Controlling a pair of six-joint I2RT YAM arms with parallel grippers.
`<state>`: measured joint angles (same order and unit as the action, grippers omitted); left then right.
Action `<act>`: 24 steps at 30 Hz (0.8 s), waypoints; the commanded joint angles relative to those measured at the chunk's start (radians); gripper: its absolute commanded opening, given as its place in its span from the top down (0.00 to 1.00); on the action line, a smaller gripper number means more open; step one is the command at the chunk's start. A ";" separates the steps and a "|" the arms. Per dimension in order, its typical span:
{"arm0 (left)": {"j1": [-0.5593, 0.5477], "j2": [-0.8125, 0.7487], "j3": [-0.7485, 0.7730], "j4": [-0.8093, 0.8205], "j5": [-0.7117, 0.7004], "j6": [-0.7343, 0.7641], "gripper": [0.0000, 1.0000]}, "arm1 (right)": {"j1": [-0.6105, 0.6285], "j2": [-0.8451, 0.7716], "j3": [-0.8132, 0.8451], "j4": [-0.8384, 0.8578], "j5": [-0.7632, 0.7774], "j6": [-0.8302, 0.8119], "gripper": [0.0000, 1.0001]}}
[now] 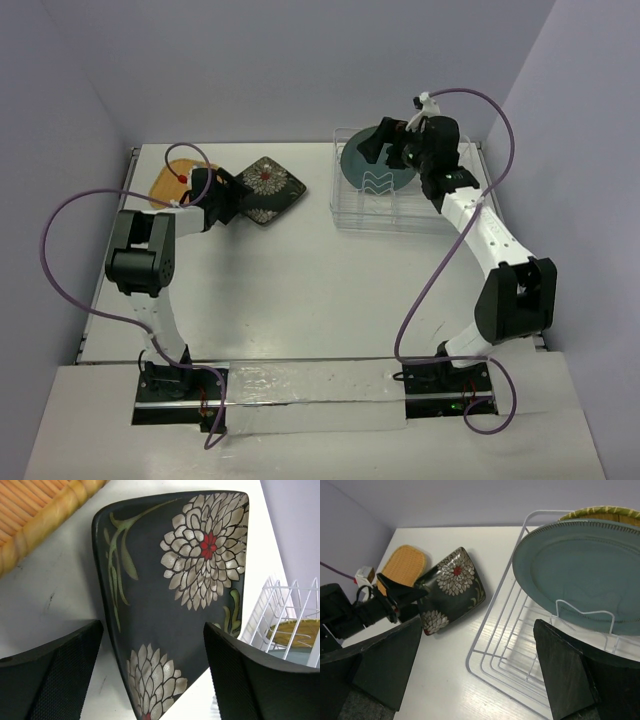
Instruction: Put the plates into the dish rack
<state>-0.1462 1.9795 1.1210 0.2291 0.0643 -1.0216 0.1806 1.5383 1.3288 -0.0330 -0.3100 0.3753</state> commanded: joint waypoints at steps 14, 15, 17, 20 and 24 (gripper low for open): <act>-0.016 0.105 0.035 0.108 -0.032 -0.033 0.82 | 0.001 -0.114 -0.111 0.100 0.076 0.027 0.00; -0.016 0.108 0.034 0.109 -0.028 -0.028 0.88 | 0.000 -0.121 -0.119 0.099 0.087 0.021 0.00; -0.016 0.110 0.031 0.107 -0.026 -0.018 1.00 | 0.000 -0.139 -0.131 0.099 0.100 0.012 0.00; -0.018 0.086 0.008 0.130 -0.002 0.006 1.00 | 0.000 -0.158 -0.149 0.099 0.063 -0.022 0.00; -0.019 0.000 -0.061 0.158 -0.001 0.055 1.00 | 0.002 -0.170 -0.176 0.101 0.006 -0.049 0.00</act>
<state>-0.1558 2.0644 1.1273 0.3651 0.0578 -1.0644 0.1806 1.4107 1.1755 0.0177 -0.2560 0.3719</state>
